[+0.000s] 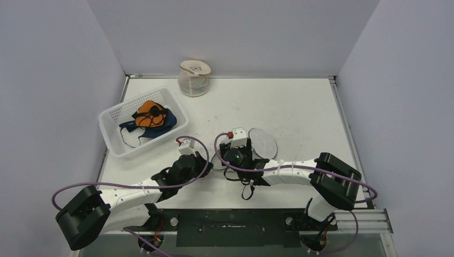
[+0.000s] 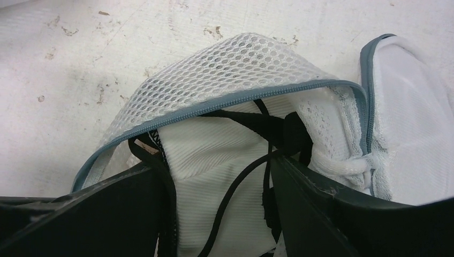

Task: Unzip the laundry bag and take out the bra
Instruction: Pick up the bra from the laundry bag.

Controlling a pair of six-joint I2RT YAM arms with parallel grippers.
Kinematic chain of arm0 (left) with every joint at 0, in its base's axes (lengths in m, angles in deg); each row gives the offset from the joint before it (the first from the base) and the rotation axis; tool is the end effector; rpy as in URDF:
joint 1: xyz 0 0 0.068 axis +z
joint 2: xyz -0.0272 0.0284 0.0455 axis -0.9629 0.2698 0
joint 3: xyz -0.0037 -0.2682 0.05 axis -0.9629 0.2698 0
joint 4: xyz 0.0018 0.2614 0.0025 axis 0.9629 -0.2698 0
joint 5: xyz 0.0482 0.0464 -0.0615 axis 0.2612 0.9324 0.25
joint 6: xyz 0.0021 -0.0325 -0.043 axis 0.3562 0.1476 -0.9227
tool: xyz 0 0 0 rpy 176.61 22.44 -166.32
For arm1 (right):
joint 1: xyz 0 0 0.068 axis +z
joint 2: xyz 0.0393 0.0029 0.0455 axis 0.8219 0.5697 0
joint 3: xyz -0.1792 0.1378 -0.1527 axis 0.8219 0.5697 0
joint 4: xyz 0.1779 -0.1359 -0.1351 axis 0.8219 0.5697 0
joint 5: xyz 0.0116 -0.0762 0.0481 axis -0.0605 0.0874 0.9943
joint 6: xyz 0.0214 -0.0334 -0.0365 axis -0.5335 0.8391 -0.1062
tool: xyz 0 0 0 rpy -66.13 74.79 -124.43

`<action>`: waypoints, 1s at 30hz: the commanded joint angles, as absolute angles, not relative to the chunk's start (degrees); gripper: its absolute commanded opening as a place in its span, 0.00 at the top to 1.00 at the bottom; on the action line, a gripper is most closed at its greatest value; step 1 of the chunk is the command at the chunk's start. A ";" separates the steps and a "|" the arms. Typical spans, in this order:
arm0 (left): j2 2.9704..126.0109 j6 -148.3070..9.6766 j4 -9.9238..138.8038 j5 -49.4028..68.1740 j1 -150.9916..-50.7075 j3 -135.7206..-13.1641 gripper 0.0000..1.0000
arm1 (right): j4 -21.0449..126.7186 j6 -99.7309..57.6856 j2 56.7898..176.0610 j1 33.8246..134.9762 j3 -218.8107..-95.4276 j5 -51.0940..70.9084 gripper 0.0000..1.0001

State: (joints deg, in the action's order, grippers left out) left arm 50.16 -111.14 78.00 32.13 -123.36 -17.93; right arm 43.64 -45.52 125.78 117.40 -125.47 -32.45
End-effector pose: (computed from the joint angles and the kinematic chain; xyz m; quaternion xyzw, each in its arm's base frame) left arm 0.1386 -0.1460 0.1584 -0.0961 0.8550 -0.3198 0.3969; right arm 0.1655 0.2697 0.1779 -0.1013 0.8613 0.1217 0.4827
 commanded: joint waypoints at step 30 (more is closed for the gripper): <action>48.54 -110.56 77.69 31.72 -123.26 -21.07 1.00 | 41.07 -45.76 125.17 114.37 -122.65 -25.10 0.47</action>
